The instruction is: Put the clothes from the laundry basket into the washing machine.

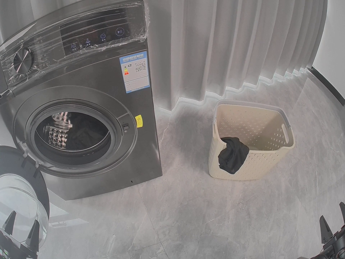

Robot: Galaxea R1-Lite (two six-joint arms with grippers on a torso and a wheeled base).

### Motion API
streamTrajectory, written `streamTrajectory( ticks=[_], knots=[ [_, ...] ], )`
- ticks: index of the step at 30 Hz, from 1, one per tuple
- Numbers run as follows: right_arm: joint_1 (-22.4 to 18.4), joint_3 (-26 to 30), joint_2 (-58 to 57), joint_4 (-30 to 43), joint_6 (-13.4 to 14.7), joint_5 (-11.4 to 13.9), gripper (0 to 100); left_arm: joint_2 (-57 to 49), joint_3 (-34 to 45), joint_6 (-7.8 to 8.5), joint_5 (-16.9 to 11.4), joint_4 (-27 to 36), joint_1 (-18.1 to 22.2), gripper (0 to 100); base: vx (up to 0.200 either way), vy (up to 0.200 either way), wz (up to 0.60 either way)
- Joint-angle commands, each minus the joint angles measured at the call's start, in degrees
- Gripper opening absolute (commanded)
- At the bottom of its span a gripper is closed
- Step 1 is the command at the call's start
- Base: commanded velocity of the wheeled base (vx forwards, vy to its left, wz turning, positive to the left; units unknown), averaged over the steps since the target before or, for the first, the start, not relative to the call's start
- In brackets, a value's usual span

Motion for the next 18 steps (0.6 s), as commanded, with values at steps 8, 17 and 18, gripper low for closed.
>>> streamTrajectory(
  ticks=[8, 17, 18],
  knots=[
    [0.04, 1.01, 0.13, -0.02, -0.04, 0.02, 100, 0.16, 1.01, -0.4, -0.66, -0.02, -0.09, 100, 0.0, 0.0, -0.37],
    [0.04, 1.01, 0.13, -0.02, -0.04, 0.02, 100, 0.16, 1.01, -0.67, -1.19, -0.02, 0.0, 100, 0.0, 0.0, 0.0],
    [0.04, 1.01, 0.13, -0.02, -0.04, 0.02, 100, 0.16, 1.01, -0.58, -1.19, -0.02, 0.0, 100, 0.0, 0.0, 0.0]
  ],
)
